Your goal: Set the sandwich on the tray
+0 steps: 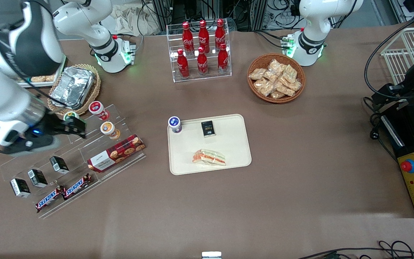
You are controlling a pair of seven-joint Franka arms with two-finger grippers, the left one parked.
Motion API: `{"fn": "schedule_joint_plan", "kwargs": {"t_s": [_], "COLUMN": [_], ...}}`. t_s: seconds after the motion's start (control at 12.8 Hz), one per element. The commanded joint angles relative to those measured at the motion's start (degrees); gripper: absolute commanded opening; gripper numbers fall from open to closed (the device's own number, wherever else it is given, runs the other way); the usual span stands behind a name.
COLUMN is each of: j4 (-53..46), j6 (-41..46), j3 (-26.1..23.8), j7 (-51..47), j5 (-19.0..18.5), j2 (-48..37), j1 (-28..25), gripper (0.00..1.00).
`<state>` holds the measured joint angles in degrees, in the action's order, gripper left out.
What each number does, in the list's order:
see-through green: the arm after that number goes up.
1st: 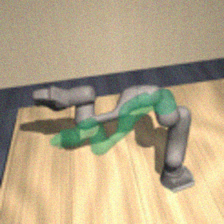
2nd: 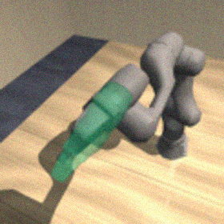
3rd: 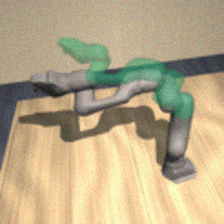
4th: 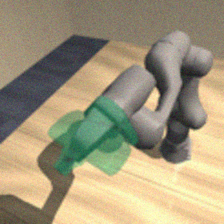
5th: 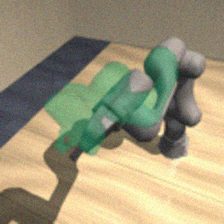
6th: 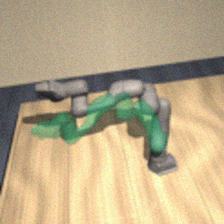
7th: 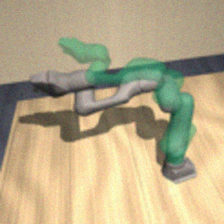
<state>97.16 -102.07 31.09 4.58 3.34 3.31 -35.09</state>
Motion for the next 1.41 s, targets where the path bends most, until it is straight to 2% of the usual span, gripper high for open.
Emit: {"fn": "schedule_joint_plan", "kwargs": {"t_s": [0.0, 0.55, 0.63, 0.86, 1.18, 1.33], "j4": [6.9, 6.2, 5.8, 5.3, 5.3, 5.1], "j6": [0.2, 0.8, 0.8, 0.7, 0.9, 2.0], "j3": [1.6, 2.0, 1.6, -7.9, -16.2, -23.8], "j7": [-2.6, -3.1, -3.0, -2.5, -1.9, -1.9], "j5": [-4.5, -5.3, -5.3, -5.3, -5.2, -4.9], "j2": [-7.7, -7.9, -7.6, -7.1, -7.1, -7.1], "j1": [-0.8, 0.2, 2.0, 13.9, 24.3, 31.7], "gripper": [0.99, 0.99, 0.99, 0.99, 0.99, 0.99]}}
